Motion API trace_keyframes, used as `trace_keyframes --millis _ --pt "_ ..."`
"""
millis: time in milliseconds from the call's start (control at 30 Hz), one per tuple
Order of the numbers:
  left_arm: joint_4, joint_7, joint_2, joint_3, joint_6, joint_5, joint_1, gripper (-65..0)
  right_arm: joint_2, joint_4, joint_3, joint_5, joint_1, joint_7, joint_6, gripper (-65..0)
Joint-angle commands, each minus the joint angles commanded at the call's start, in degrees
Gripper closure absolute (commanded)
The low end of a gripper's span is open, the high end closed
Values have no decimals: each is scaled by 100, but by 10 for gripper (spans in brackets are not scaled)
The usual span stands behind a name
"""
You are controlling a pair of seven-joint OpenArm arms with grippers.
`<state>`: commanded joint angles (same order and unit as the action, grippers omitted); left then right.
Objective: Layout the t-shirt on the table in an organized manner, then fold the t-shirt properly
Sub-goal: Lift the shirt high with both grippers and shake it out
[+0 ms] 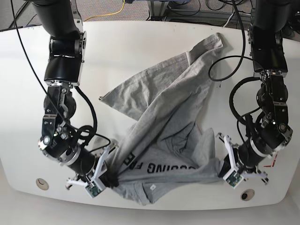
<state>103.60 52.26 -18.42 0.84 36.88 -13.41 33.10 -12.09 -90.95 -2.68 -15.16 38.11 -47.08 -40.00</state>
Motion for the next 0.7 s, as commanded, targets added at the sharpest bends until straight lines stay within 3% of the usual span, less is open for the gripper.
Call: trace_keyframes --millis 333,500,700 --pt "114 545 0 -79 -9 0 1547 0 -193 853 9 62 1987 -88 0 -3" --pt "88 756 -9 -97 0 9 2576 0 -448 1486 26 62 3086 -167 0 -5" --pt "-457 993 -9 -105 18 0 3921 0 -589 2365 26 62 4299 -273 0 -5"
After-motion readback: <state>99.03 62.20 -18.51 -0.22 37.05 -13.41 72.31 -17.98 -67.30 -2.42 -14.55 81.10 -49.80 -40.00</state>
